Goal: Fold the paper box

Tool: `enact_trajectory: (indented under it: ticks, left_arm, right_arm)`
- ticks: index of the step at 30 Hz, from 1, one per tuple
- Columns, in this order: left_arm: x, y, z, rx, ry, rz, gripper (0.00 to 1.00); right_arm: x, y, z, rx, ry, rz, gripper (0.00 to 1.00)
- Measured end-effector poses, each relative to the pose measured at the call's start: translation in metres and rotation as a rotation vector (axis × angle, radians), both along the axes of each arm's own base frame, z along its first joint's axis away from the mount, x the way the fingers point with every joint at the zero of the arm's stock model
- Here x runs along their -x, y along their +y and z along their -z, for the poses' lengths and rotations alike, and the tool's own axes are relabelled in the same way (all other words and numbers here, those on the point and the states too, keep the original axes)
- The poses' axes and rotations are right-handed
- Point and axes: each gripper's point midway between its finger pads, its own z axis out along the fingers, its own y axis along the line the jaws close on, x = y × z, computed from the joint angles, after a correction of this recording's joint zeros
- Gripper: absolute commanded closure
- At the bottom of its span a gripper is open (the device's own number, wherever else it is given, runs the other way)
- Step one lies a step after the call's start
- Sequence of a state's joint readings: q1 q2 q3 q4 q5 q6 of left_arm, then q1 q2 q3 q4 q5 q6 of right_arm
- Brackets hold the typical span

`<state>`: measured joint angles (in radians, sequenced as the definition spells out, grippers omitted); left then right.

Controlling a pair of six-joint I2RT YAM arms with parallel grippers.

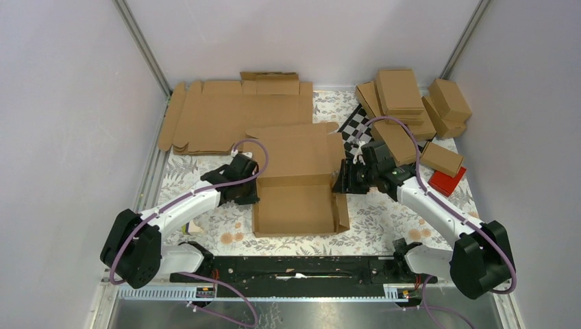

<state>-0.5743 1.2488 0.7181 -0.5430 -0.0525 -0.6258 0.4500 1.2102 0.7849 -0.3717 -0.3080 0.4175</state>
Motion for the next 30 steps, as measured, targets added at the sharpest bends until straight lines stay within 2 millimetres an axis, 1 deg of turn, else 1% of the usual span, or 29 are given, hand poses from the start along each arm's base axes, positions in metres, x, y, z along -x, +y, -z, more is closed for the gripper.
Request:
enact_trajectory:
  ticks: [5, 11, 13, 14, 16, 19, 23, 24, 26, 28, 30]
  left_arm:
    - [-0.002, -0.001, 0.0, 0.001, -0.002, 0.001, 1.0]
    - [-0.002, -0.001, 0.0, 0.0, -0.001, 0.001, 1.0]
    - [-0.002, -0.002, 0.0, 0.001, -0.001, 0.001, 1.0]
    - [-0.002, -0.001, 0.0, 0.0, -0.002, 0.001, 1.0]
    - [-0.002, -0.001, 0.0, 0.0, -0.002, 0.001, 1.0]
    - [-0.002, -0.001, 0.0, -0.001, -0.002, 0.003, 1.0]
    - [-0.002, -0.001, 0.0, 0.0, -0.002, 0.004, 1.0]
    - [-0.002, -0.001, 0.0, 0.0, -0.002, 0.004, 1.0]
    - [-0.002, -0.002, 0.0, 0.0, -0.002, 0.004, 1.0]
    - [-0.002, -0.002, 0.0, 0.0, -0.002, 0.004, 1.0]
    - [-0.002, -0.002, 0.0, 0.0, -0.002, 0.004, 1.0]
  right_arm:
    - [0.004, 0.005, 0.004, -0.032, 0.015, -0.002, 0.5]
    - [0.004, 0.022, 0.007, -0.065, 0.018, -0.032, 0.5]
    - [0.006, 0.027, 0.011, -0.064, 0.03, -0.044, 0.48]
    - [0.007, 0.029, 0.013, -0.064, 0.036, -0.049, 0.45]
    - [0.009, 0.032, 0.017, -0.06, 0.05, -0.059, 0.44]
    - [0.012, 0.035, 0.021, -0.055, 0.063, -0.07, 0.57]
    - [0.013, 0.037, 0.022, -0.051, 0.066, -0.072, 0.59]
    - [0.014, 0.037, 0.023, -0.048, 0.068, -0.073, 0.61]
    - [0.015, 0.038, 0.026, -0.022, 0.076, -0.072, 0.68]
    - [0.015, 0.041, 0.03, 0.016, 0.086, -0.076, 0.72]
    - [0.015, 0.043, 0.035, 0.069, 0.099, -0.076, 0.75]
